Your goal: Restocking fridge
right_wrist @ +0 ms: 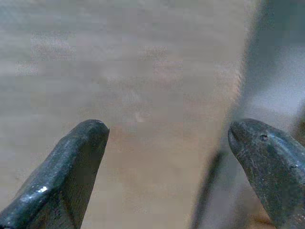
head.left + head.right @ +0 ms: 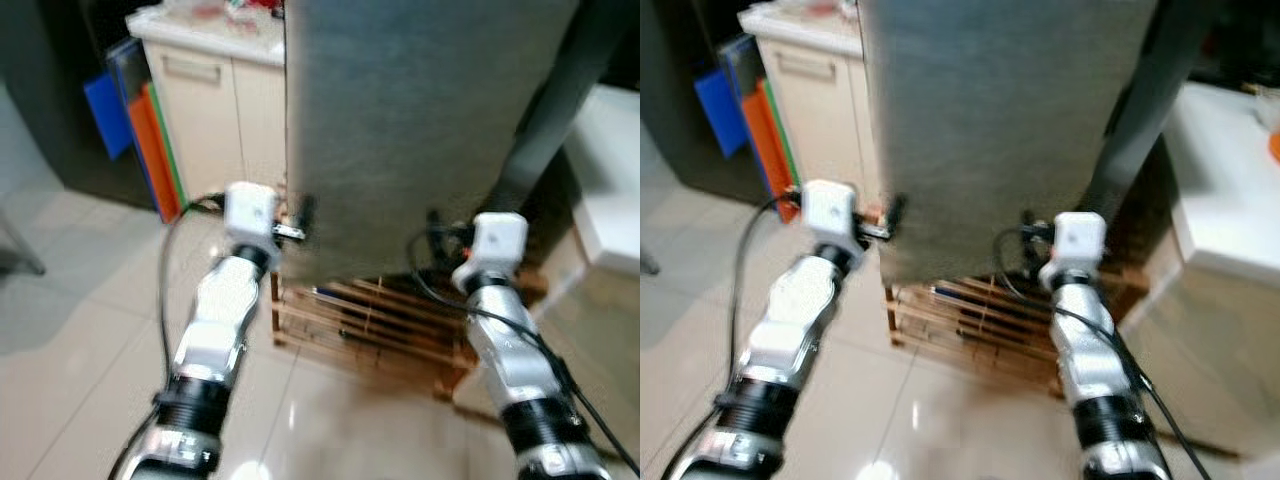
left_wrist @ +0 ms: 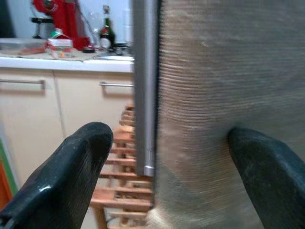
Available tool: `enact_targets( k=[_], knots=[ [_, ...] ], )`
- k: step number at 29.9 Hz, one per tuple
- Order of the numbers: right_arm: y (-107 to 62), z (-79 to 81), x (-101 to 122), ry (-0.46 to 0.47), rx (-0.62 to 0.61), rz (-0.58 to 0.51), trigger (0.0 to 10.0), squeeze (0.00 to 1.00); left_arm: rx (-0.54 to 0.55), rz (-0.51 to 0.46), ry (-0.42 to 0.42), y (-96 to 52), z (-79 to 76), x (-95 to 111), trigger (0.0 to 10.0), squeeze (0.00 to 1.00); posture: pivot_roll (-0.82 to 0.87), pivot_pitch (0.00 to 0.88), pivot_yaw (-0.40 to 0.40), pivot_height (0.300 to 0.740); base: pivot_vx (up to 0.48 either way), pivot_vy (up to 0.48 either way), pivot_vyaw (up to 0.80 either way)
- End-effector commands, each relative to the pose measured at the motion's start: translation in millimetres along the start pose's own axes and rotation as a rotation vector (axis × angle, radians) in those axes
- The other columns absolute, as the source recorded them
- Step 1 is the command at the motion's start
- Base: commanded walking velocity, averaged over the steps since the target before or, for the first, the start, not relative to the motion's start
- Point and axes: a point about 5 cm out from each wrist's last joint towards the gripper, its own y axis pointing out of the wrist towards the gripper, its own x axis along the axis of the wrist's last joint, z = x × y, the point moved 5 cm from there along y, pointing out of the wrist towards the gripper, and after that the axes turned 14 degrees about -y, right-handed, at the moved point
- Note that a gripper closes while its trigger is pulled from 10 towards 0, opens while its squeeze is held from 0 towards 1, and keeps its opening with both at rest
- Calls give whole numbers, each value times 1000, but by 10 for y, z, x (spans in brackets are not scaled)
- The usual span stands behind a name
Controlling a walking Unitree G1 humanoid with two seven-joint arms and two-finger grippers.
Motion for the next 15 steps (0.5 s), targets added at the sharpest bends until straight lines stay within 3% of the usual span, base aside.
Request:
enact_targets(
  k=[1,15],
  knots=[
    [31,76,89,11,22,-27,10000,0,33,-15,19,-5,111,62,10000,0,110,0,-57,740,480,0,0],
    [16,103,73,10,31,-20,10000,0,34,-12,16,-17,112,52,10000,0,109,13,-62,740,480,0,0]
  ],
)
